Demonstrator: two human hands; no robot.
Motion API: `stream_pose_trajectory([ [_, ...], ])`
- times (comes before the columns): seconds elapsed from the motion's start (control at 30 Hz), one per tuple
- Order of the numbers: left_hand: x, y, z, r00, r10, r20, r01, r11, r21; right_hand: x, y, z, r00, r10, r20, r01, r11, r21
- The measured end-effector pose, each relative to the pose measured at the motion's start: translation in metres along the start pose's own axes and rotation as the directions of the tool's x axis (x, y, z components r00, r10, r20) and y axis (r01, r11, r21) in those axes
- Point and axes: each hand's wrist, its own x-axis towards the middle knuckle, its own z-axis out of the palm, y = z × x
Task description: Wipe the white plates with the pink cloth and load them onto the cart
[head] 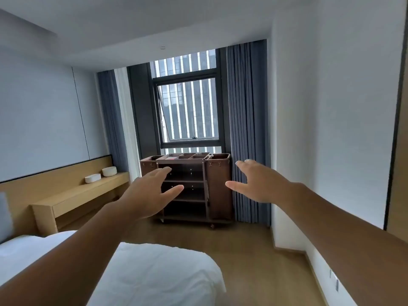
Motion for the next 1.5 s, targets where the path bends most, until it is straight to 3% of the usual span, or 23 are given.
stream_pose_trajectory([
  [0.3, 0.002, -0.051, 0.048, 0.997, 0.025, 0.077, -0.02, 0.998, -0.053, -0.002, -0.023, 0.047, 0.996, 0.074, 0.058, -0.072, 0.997, -0.025],
  [0.63, 0.006, -0.061, 0.132, 0.978, 0.043, 0.205, -0.018, 0.992, -0.123, -0.005, 0.012, 0.112, 0.977, 0.138, 0.162, -0.14, 0.99, -0.003],
  [1.23, 0.16, 0.027, 0.331, 0.944, -0.01, 0.33, 0.046, 0.994, -0.1, 0.127, 0.234, 0.227, 0.938, 0.118, 0.327, -0.121, 0.993, -0.01],
  [1.5, 0.221, 0.04, 0.399, 0.917, -0.05, 0.395, 0.096, 0.991, -0.097, 0.187, 0.3, 0.273, 0.907, 0.112, 0.405, -0.12, 0.993, -0.006],
])
